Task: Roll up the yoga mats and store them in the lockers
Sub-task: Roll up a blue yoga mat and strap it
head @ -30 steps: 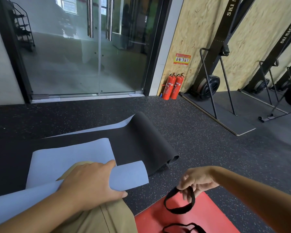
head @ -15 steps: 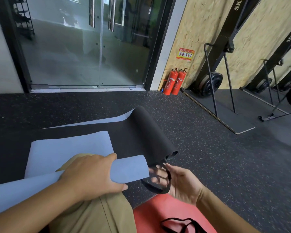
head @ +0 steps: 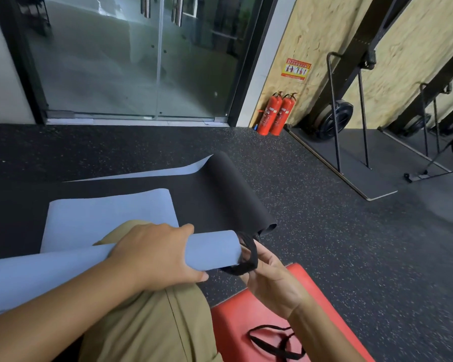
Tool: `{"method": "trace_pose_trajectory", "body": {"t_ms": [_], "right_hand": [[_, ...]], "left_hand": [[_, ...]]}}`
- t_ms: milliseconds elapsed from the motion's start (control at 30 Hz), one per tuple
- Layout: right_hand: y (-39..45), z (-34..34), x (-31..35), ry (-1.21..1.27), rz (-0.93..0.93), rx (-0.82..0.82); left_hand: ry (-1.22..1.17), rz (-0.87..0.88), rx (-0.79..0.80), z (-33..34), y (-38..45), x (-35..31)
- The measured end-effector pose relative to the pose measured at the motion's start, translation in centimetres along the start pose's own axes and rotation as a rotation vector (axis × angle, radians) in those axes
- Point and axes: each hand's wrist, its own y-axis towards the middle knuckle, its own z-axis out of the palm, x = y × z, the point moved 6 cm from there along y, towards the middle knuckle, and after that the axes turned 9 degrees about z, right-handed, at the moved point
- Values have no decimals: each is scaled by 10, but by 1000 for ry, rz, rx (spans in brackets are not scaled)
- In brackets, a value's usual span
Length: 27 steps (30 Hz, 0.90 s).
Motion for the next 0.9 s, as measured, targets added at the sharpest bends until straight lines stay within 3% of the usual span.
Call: {"method": "trace_pose_trajectory", "body": {"t_ms": [400,700,900], "right_hand": [[-2,17,19,-259,-39,-48],[3,36,28,-583,128,-20],[13,46,11,-551,145,17]], "left_hand": [[-100,13,108,5,10,1],[-57,54,109,5,4,-3],[-97,54,115,3,6,-2]]}}
